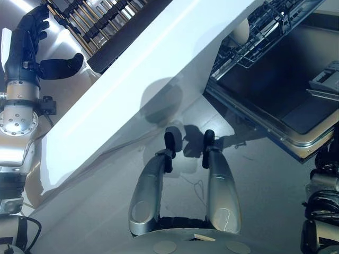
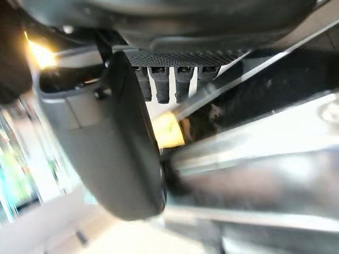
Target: Pick up plates and place into dishwasher.
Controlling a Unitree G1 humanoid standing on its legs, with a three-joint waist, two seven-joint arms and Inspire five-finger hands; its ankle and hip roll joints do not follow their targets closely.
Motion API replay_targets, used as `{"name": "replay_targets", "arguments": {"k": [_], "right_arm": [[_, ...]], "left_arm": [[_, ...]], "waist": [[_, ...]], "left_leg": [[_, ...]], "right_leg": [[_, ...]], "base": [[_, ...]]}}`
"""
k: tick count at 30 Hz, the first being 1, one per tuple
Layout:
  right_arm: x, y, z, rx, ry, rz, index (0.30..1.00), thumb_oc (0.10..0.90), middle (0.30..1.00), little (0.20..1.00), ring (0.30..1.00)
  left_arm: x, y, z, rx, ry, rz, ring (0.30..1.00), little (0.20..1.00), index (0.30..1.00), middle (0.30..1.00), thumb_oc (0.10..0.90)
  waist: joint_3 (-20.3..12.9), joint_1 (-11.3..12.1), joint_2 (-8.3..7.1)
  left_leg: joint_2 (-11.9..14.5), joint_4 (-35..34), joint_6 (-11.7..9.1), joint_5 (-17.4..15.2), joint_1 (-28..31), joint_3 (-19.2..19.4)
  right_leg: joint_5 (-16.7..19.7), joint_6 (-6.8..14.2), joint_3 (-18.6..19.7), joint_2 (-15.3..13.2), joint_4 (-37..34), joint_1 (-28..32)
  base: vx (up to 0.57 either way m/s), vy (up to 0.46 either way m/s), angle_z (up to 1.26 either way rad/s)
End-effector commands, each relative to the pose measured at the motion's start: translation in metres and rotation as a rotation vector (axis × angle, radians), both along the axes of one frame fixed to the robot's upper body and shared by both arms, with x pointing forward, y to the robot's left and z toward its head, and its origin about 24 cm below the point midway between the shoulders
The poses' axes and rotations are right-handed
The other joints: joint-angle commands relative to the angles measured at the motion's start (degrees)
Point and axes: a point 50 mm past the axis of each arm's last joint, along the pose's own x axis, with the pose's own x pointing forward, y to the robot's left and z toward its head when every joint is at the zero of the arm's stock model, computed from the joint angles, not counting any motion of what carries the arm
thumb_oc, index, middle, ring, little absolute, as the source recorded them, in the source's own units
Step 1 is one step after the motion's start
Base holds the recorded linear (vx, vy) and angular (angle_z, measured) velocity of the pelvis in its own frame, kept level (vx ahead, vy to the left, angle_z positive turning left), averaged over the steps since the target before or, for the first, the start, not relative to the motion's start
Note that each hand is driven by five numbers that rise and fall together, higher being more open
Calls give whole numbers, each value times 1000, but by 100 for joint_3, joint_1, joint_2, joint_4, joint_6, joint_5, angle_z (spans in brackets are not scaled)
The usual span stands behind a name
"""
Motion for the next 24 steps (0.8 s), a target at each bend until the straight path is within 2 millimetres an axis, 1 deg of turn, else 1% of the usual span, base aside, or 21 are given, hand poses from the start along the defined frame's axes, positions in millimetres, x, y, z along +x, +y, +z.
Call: {"name": "replay_targets", "arguments": {"k": [1, 4, 7, 10, 13, 14, 15, 19, 24], "right_arm": [[61, 73, 21, -174, -164, 661, 900, 800, 900, 900, 900], [78, 109, 53, -284, -328, 901, 900, 800, 900, 900, 900], [88, 137, 94, -440, -489, 1090, 900, 800, 900, 900, 900], [99, 171, 146, -584, -641, 1222, 900, 800, 900, 900, 900], [101, 194, 176, -694, -728, 1305, 900, 800, 900, 900, 900], [100, 205, 184, -731, -748, 1328, 900, 800, 900, 900, 900], [99, 211, 188, -757, -762, 1343, 900, 800, 900, 900, 900], [93, 231, 196, -822, -791, 1388, 900, 800, 900, 900, 900], [91, 242, 200, -847, -809, 1414, 900, 800, 900, 900, 900]], "left_arm": [[2, -25, 33, 19, -222, -129, 900, 900, 900, 900, 800], [-1, -23, 28, 46, -215, -129, 900, 900, 900, 900, 800], [-2, -23, 24, 62, -215, -130, 900, 900, 900, 900, 800], [-1, -23, 21, 67, -209, -132, 900, 900, 900, 900, 800], [2, -24, 20, 64, -202, -136, 900, 900, 900, 900, 800], [3, -25, 20, 59, -199, -139, 900, 900, 900, 900, 800], [3, -25, 19, 59, -195, -140, 900, 900, 900, 900, 800], [5, -26, 18, 50, -185, -145, 900, 900, 900, 900, 800], [6, -25, 19, 40, -176, -154, 900, 900, 900, 900, 800]], "waist": [[-47, -177, -36], [-47, -106, -157], [-47, -22, -268], [-47, 55, -329], [-47, 110, -364], [-47, 122, -378], [-47, 136, -388], [-47, 161, -417], [-47, 211, -431]], "left_leg": [[-269, 340, -12, -391, -110, 22], [-225, 278, -13, -354, -58, -22], [-185, 241, -25, -323, -33, -63], [-151, 303, -26, -340, -56, -105], [-137, 396, -24, -381, -75, -121], [-138, 443, -13, -406, -87, -123], [-143, 465, -6, -417, -84, -125], [-171, 558, 30, -453, -113, -154], [-193, 600, 59, -469, -100, -180]], "right_leg": [[-533, -40, -523, 260, 174, 360], [-499, -21, -624, 263, 92, 478], [-469, -3, -680, 270, 17, 564], [-482, 5, -724, 251, 68, 573], [-507, -2, -762, 220, 118, 599], [-512, -4, -778, 204, 135, 603], [-509, -7, -788, 194, 137, 618], [-502, -9, -802, 170, 184, 621], [-494, -3, -809, 140, 202, 668]], "base": [[15, -98, 3], [25, -97, 0], [31, -52, -11], [36, 3, -12], [41, 22, -25], [51, 43, -35], [49, 45, -34], [42, 47, -8], [51, 60, 2]]}}
